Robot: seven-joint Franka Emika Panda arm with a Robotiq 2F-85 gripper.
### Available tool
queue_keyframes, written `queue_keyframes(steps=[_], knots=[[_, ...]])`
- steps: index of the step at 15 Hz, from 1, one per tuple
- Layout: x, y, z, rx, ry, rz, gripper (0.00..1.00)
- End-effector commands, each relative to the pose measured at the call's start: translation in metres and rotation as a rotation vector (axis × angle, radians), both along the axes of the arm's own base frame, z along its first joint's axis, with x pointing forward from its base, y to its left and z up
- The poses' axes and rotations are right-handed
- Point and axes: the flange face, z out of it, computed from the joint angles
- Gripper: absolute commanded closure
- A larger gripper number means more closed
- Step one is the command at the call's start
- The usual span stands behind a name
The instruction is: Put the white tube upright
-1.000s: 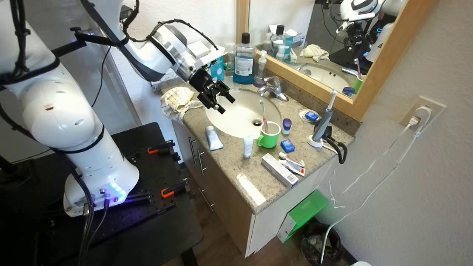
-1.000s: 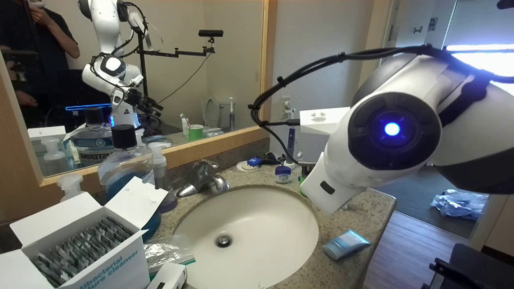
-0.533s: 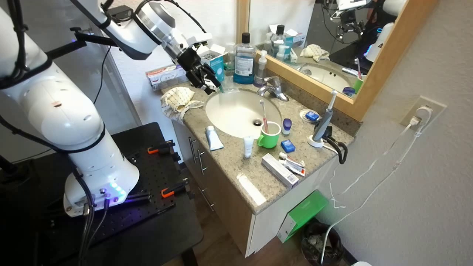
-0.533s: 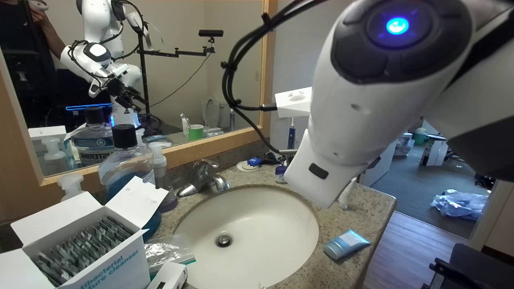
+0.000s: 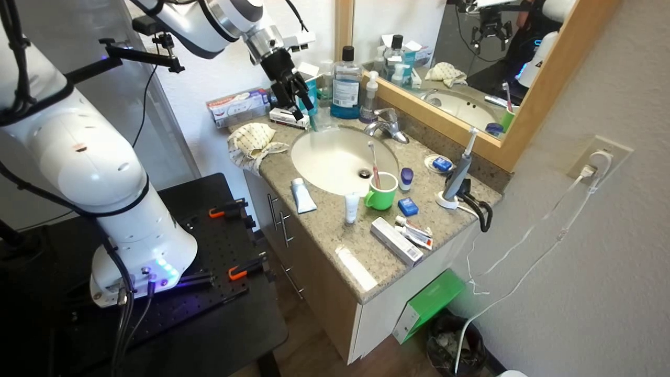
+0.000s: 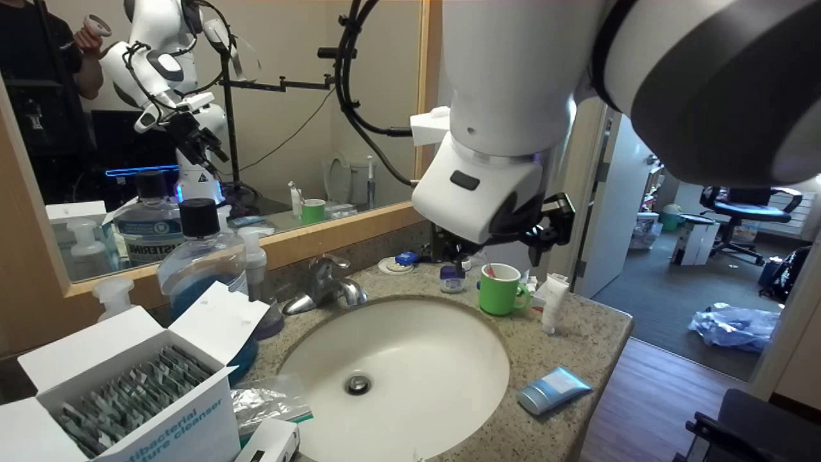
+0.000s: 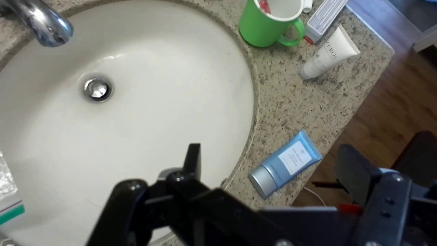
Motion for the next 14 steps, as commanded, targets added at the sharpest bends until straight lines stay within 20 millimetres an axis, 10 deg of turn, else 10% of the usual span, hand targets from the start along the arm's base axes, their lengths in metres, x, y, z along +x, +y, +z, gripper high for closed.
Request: queue_keyframes(steps=[1, 7, 14], knots=[[0.020, -0.028, 0.007, 0.119, 0.049, -0.012, 0.00], [0.035, -0.066, 0.012, 0.232, 0.082, -0.026, 0.00], [0.035, -0.065, 0.007, 0.211, 0.097, -0.043, 0.00]])
